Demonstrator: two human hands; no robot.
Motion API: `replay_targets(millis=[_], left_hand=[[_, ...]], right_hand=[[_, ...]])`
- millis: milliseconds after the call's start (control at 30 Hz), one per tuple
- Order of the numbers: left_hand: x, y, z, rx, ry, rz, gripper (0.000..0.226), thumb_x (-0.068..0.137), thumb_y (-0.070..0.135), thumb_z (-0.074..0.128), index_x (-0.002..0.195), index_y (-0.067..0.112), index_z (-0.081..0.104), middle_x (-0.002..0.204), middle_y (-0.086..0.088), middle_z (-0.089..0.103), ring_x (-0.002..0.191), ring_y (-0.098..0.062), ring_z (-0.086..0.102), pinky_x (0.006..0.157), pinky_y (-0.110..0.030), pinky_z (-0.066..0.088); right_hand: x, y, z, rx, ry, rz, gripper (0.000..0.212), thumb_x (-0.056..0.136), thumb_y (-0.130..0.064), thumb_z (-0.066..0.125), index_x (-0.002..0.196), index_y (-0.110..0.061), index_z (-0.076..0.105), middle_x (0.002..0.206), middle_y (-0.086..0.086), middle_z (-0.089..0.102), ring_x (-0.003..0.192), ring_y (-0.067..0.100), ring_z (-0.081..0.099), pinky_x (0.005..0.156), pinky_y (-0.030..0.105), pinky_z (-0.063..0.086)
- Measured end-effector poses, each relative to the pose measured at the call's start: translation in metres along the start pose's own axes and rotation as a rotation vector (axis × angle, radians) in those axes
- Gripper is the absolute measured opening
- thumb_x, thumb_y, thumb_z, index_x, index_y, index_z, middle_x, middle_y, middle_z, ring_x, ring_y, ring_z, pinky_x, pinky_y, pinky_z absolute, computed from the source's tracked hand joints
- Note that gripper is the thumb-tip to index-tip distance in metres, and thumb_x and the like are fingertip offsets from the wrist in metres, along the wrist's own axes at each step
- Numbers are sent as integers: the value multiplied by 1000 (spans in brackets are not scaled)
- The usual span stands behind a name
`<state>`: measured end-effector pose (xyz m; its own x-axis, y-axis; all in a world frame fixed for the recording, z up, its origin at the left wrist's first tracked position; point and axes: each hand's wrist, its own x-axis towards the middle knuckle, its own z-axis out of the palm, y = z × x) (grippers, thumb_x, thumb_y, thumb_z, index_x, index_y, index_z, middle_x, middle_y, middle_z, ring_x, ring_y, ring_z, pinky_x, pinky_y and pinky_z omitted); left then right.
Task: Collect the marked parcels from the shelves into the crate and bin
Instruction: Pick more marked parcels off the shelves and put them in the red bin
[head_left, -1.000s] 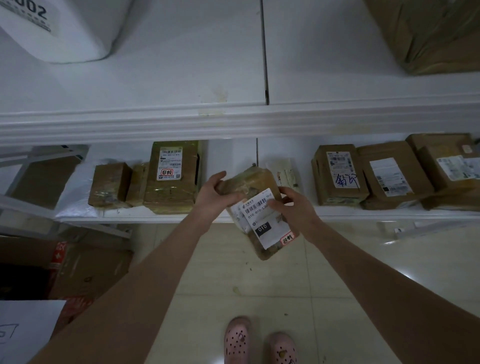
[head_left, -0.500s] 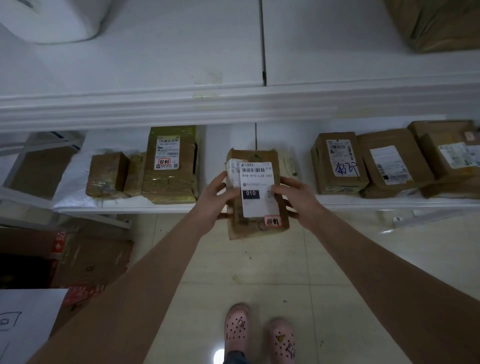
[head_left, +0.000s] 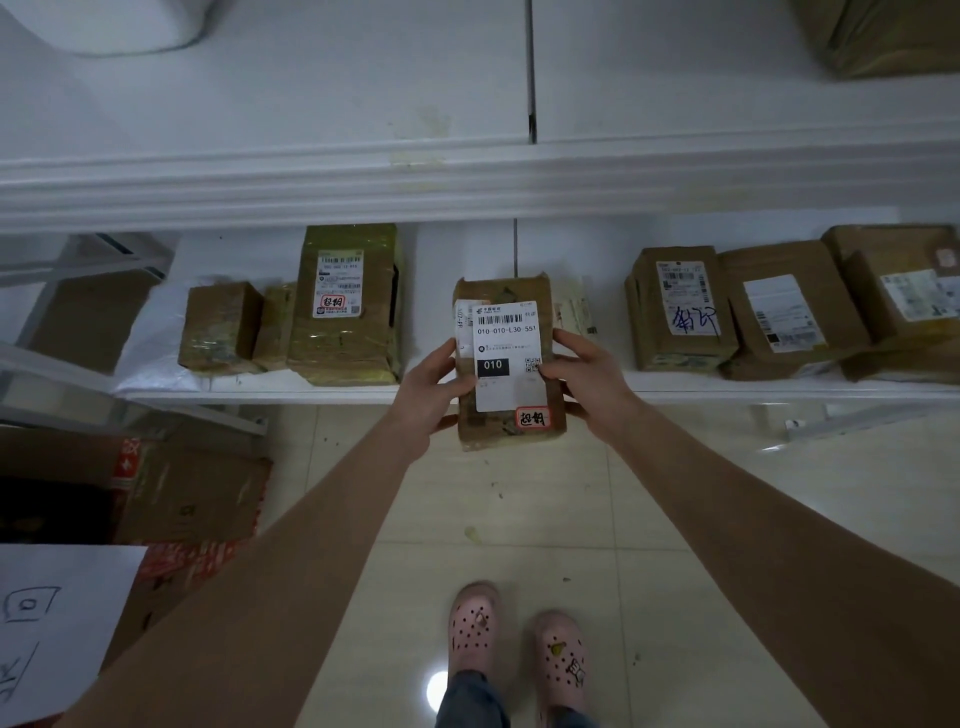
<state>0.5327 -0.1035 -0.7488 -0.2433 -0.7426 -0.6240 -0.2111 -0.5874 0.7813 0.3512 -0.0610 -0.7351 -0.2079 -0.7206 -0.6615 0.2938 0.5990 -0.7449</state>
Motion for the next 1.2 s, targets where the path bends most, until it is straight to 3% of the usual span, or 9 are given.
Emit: replay_targets(millis=[233,367,500,700,767,867,1000,1200], left_hand=[[-16,-7,-7,-38,48,9,53,91,4,58,103,56,59,121,14,63,119,-21,55,99,-49,45],[-34,-18,-22,-77,83,6,53,90,5,59,121,48,56,125,13,62,117,-20,56,99,-48,46],[-63,-32,-44,-152,134,36,56,90,-1,55,134,33,53,125,9,63,101,-10,64,72,-29,55],[-118,-68,-96,-251,306,24,53,89,1,56,131,33,54,129,15,59,113,-17,59,84,-40,52],[-141,-81,-118,-285,381,30,52,90,2,57,131,34,54,129,16,59,113,-17,59,83,-39,52],[-177,-99,-153,-330,487,14,47,90,5,59,127,33,56,125,13,62,112,-16,58,93,-43,50],[-232,-124,-206,-411,614,34,46,85,12,67,126,31,59,120,11,65,111,-17,61,94,-46,51],[-328,-168,-290,-550,776,117,38,80,13,75,111,32,63,115,6,67,107,-23,65,95,-54,49]], right_hand=[[-10,0,11,-49,3,12,58,84,9,57,133,-20,53,90,2,69,66,10,66,48,19,48],[-19,9,27,-142,-12,22,64,82,8,57,138,-22,47,96,3,68,68,11,66,53,22,49],[-32,23,54,-250,-81,33,72,80,7,56,143,-25,41,98,4,68,82,19,67,63,29,52],[-63,43,119,-373,-220,35,68,81,7,57,138,-27,46,102,6,70,76,13,66,57,26,49],[-74,53,146,-431,-276,9,70,80,6,58,139,-28,46,106,5,69,78,13,67,61,27,52],[-95,70,190,-524,-348,-34,70,79,3,59,139,-30,46,116,2,66,88,14,66,75,34,56],[-134,93,253,-585,-410,-108,64,80,3,57,135,-30,49,94,-6,64,78,12,66,80,40,58],[-205,138,356,-618,-541,-211,58,81,-3,64,132,-29,51,105,-1,64,82,10,64,78,36,56]])
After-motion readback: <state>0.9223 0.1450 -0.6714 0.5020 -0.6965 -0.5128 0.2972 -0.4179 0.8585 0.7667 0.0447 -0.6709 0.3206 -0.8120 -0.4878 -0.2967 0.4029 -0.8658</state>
